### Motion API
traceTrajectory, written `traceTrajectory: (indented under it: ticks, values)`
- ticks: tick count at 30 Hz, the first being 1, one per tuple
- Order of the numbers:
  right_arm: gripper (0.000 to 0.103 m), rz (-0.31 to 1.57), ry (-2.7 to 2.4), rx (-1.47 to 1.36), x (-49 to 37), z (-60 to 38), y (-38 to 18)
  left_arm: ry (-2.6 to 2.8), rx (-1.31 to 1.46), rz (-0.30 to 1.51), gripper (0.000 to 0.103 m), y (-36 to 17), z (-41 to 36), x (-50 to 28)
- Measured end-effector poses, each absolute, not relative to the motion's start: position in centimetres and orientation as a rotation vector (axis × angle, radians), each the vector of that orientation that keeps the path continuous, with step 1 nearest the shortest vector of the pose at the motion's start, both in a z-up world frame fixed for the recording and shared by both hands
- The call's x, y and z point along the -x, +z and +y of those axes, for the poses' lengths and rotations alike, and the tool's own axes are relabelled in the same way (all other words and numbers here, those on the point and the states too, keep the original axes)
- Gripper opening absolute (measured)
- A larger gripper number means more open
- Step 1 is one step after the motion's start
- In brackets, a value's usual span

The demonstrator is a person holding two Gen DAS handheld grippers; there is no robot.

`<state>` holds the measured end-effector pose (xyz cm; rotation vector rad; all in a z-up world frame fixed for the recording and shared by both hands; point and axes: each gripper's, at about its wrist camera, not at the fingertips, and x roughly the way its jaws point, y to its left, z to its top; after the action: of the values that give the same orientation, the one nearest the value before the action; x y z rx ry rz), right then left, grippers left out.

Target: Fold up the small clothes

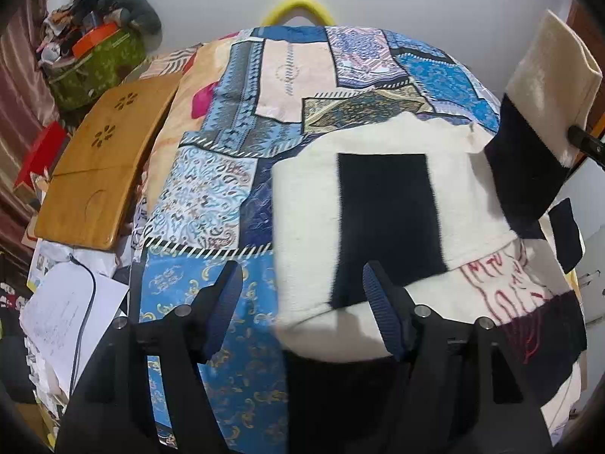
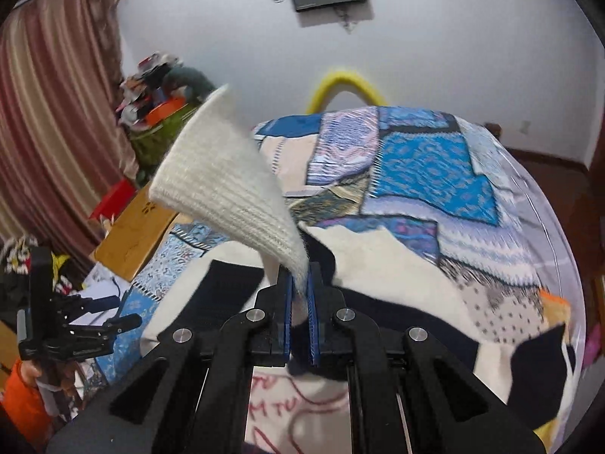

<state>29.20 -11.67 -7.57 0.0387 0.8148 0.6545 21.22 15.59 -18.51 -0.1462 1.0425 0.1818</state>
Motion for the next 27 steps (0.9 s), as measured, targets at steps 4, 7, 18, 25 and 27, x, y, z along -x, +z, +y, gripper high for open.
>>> traceTrajectory:
  ticks: [4,7,18,25,27]
  values:
    - [0.007,0.821,0.624,-0.07,-29.1,-14.5,-8.0,0.171,0.13,1.045,0.066,-18.1,14.2,-21.7]
    - [0.007,0.836,0.603,-0.092,-29.0,-16.4,-8.8,0.158,0.118,1.043,0.066,-17.7,13.0,-21.9]
    - [0.008,1.02,0.489,-0.115,-28.1,-22.4,-15.7,0.123,0.07,1.059,0.066,-18.0,10.0,-22.4]
    - [0.008,1.072,0.422,-0.167,-26.8,-25.6,-17.3,0.117,0.068,1.081,0.066,-18.9,9.3,-22.8]
    - [0.008,1.071,0.403,-0.181,-26.7,-26.3,-17.3,0.113,0.063,1.085,0.066,-19.0,9.1,-23.0]
